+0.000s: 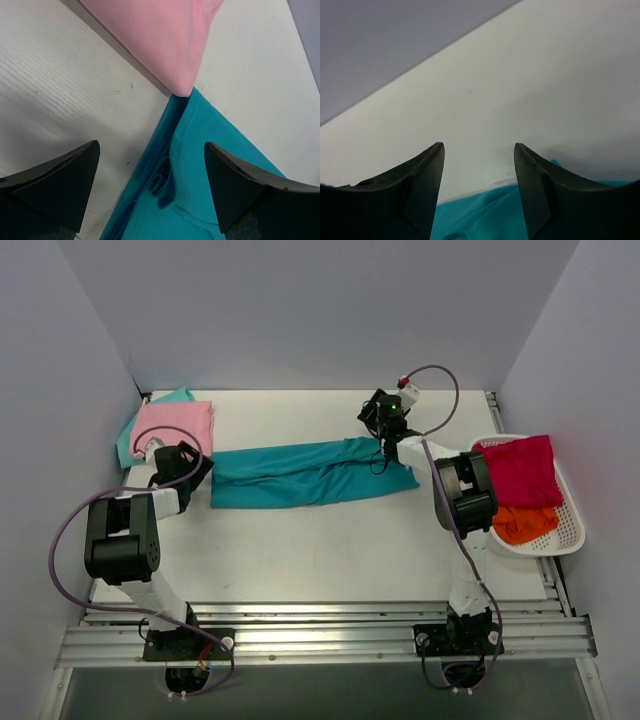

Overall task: Fold and stack the t-shirts
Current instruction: Fold the tshirt

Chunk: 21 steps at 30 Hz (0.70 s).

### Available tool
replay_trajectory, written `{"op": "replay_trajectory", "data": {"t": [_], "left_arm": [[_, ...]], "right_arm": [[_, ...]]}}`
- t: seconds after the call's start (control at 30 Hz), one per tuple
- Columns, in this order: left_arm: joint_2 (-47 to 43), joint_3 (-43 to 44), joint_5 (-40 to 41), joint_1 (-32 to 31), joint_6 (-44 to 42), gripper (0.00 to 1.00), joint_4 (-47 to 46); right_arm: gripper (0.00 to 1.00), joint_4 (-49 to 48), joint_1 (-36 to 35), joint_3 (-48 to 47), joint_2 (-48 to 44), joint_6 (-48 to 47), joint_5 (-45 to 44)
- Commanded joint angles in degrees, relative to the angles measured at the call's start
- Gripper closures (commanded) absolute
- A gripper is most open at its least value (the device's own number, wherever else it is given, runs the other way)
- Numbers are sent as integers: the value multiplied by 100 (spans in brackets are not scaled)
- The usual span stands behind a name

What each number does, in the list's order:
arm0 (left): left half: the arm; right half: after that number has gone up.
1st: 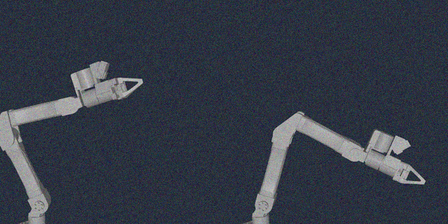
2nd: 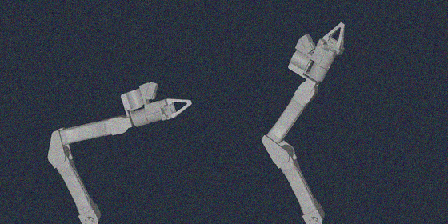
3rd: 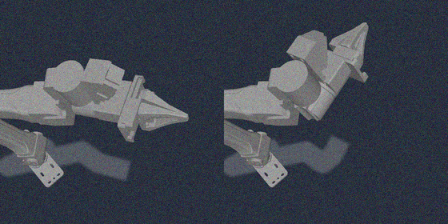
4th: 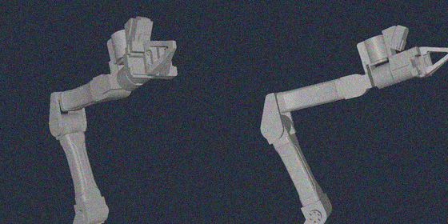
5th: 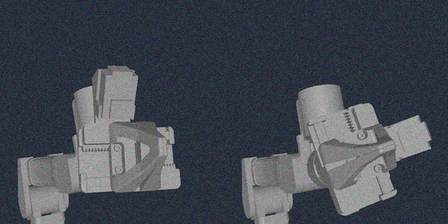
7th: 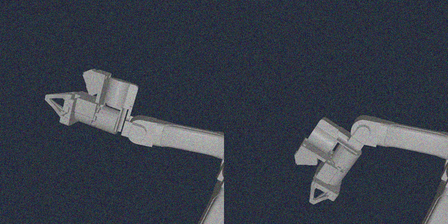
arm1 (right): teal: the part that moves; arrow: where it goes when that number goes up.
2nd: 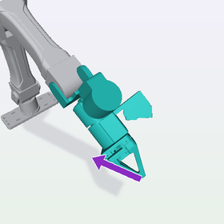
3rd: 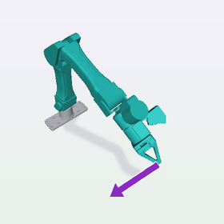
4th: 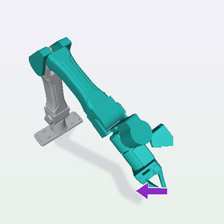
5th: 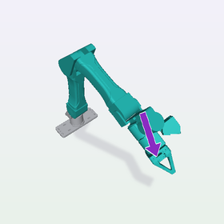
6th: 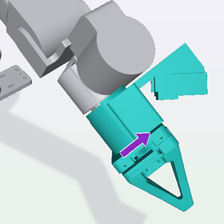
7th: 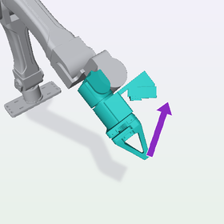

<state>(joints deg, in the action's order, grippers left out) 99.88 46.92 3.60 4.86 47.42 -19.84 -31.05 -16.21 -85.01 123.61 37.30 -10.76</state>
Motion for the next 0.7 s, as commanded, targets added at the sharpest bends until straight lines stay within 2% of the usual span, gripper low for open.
{"op": "replay_trajectory", "data": {"t": [0.0,0.53,0.63,0.67], "left_arm": [[-91,116,-87,59,-101,6,-512],[-21,55,-324,120,-93,6,-644],[-12,37,-333,120,-92,6,-679],[-12,28,-333,120,-92,6,-680]], "right_arm": [[46,301,-146,-156,198,23,92],[48,292,-418,538,-109,41,-48],[52,257,-471,687,-232,23,-119],[60,257,-489,723,-293,14,-136]]}}
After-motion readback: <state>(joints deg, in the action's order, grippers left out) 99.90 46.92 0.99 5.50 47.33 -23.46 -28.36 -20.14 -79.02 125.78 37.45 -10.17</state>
